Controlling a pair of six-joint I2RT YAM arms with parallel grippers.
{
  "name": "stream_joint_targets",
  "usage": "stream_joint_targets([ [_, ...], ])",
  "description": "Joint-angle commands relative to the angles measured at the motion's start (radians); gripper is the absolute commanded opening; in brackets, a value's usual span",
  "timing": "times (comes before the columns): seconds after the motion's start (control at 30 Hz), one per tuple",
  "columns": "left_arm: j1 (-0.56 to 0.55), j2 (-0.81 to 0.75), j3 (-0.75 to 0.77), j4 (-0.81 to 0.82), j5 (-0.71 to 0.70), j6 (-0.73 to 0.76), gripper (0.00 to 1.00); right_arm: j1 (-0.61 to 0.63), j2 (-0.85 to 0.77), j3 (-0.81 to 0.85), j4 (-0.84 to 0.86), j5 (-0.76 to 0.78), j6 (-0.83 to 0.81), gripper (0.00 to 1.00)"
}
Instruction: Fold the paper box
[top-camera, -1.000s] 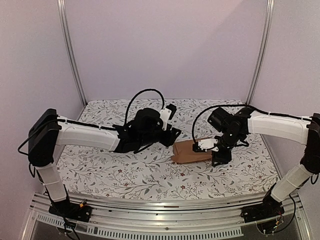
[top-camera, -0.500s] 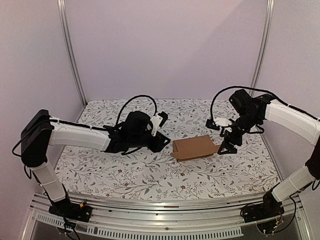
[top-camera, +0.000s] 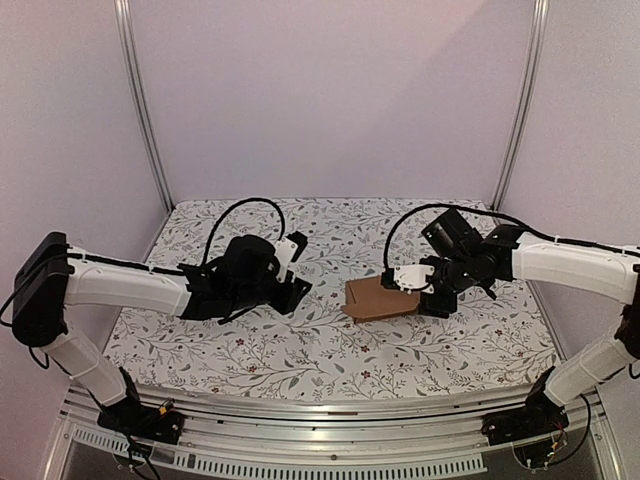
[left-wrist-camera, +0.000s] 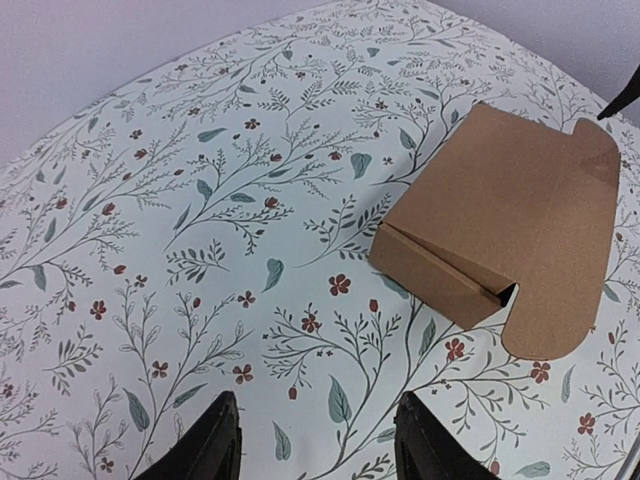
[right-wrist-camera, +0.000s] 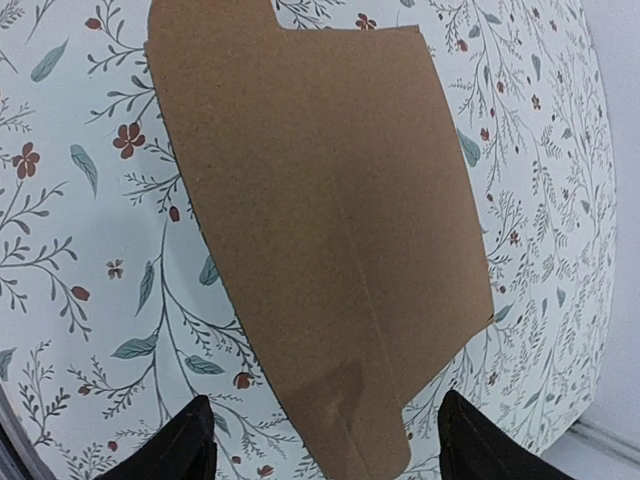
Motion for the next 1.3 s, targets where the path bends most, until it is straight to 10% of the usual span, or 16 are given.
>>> stream_joint_targets([
  [0.0, 0.000, -0.031, -0.015, 0.015, -0.032, -0.026, 0.52, 0.050, 0.055, -0.004, 0.069, 0.063, -0.029, 0.63],
  [0.3, 0.001, -0.091, -0.063, 0.029, -0.051, -0.021, 0.52, 0.184, 0.094, -0.112, 0.179, 0.240, -0.157, 0.45],
  [0.47, 0.001, -0.107, -0.091, 0.044, -0.047, -0.034, 0.52, 0.236, 0.147, -0.144, 0.325, 0.412, -0.168, 0.14],
  [0.93, 0.001, -0.124, -0.143, 0.090, -0.046, -0.049, 0.51, 0.279, 0.105, -0.129, 0.421, 0.578, -0.214, 0.01],
  [1.27, 0.001, -0.158, -0.162, 0.093, -0.072, -0.031, 0.51, 0.279, 0.043, 0.029, 0.117, 0.477, -0.139, 0.00],
])
